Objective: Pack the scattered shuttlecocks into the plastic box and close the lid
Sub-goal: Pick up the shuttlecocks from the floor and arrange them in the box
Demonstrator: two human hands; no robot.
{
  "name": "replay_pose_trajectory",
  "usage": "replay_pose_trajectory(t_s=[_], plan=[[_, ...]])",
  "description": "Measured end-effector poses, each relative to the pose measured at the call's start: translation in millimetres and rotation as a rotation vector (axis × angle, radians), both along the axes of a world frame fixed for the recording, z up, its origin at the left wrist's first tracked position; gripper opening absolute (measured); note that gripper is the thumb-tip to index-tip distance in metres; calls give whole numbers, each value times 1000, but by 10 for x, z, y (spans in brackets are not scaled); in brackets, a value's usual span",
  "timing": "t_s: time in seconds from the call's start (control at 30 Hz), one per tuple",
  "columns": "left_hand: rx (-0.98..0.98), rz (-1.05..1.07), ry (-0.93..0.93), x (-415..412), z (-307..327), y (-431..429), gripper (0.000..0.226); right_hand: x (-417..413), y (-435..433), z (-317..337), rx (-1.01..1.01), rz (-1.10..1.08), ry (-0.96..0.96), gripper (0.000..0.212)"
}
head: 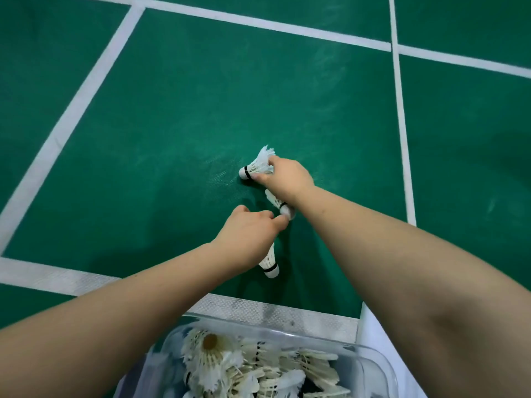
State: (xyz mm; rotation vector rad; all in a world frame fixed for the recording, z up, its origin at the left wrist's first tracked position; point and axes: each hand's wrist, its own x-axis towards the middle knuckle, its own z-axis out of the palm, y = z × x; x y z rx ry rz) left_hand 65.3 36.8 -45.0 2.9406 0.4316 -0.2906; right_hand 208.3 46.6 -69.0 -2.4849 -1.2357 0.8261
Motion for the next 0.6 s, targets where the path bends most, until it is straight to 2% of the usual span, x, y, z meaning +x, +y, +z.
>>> replay_pose_trajectory(t_s=[0.1, 0.23, 0.37, 0.47, 0.6], plan=[[-3, 18, -4, -80, 118, 29, 48, -98, 139, -58, 17, -128, -6, 24], [-2, 48, -17, -222, 277, 105, 52, -116, 99, -74, 50, -166, -22, 35], [-22, 84, -60, -370, 412, 82, 45, -237, 14, 31, 90, -193, -55, 42], [-13, 121, -164, -447, 466, 30, 34, -372, -86, 209, 118, -186, -94, 43], [-49, 146, -260, -499, 643, -148, 27, -498, -301, 541, 158, -135, -153, 34]])
